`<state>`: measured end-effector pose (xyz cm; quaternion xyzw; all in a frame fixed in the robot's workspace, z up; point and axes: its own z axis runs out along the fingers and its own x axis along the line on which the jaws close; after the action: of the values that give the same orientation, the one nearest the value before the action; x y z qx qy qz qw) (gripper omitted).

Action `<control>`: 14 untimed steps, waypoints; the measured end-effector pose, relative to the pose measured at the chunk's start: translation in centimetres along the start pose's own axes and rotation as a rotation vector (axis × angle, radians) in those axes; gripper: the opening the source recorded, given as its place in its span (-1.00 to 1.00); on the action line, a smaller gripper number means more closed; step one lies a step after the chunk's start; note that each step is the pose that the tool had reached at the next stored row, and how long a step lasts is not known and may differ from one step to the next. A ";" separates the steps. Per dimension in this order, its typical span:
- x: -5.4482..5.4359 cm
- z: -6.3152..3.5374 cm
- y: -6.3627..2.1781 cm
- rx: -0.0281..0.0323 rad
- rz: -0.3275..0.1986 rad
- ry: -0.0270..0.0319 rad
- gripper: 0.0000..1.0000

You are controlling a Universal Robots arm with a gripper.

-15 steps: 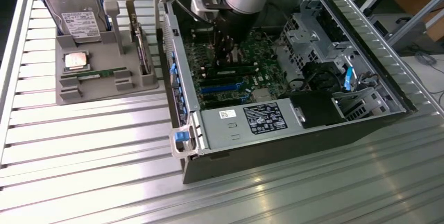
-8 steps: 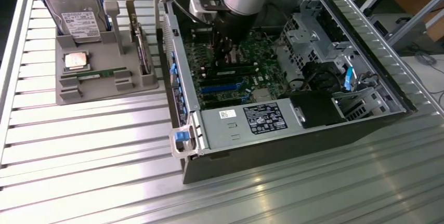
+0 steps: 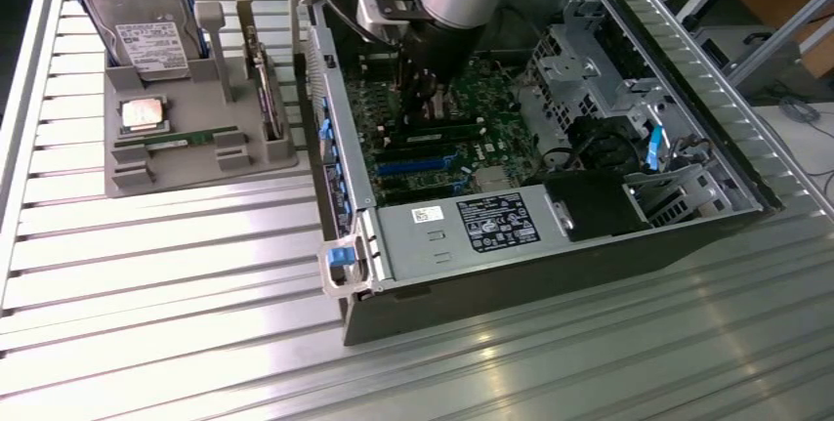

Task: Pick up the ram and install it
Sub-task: 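Press down the ram until it locks into place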

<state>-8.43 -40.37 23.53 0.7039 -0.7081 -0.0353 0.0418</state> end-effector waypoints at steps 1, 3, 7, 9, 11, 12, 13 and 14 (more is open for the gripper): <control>0.0 -0.11 -0.22 -0.0001 0.000 0.0003 -0.80; 0.0 -0.27 -0.92 -0.0001 0.000 0.0001 -0.80; 0.0 -0.59 -2.50 -0.0002 0.000 0.0004 -0.80; 0.0 -0.93 -3.29 -0.0002 0.000 0.0003 -0.80; 0.0 -1.36 -3.78 -0.0001 0.000 0.0001 -0.80; 0.0 -1.56 -4.08 -0.0001 0.000 0.0002 -0.80; 0.0 -1.64 -4.41 0.0000 0.000 0.0000 -0.80; 0.0 -1.75 -4.94 -0.0002 0.000 0.0001 -0.80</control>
<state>-3.33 -40.37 24.72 0.7039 -0.7082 -0.0353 0.0419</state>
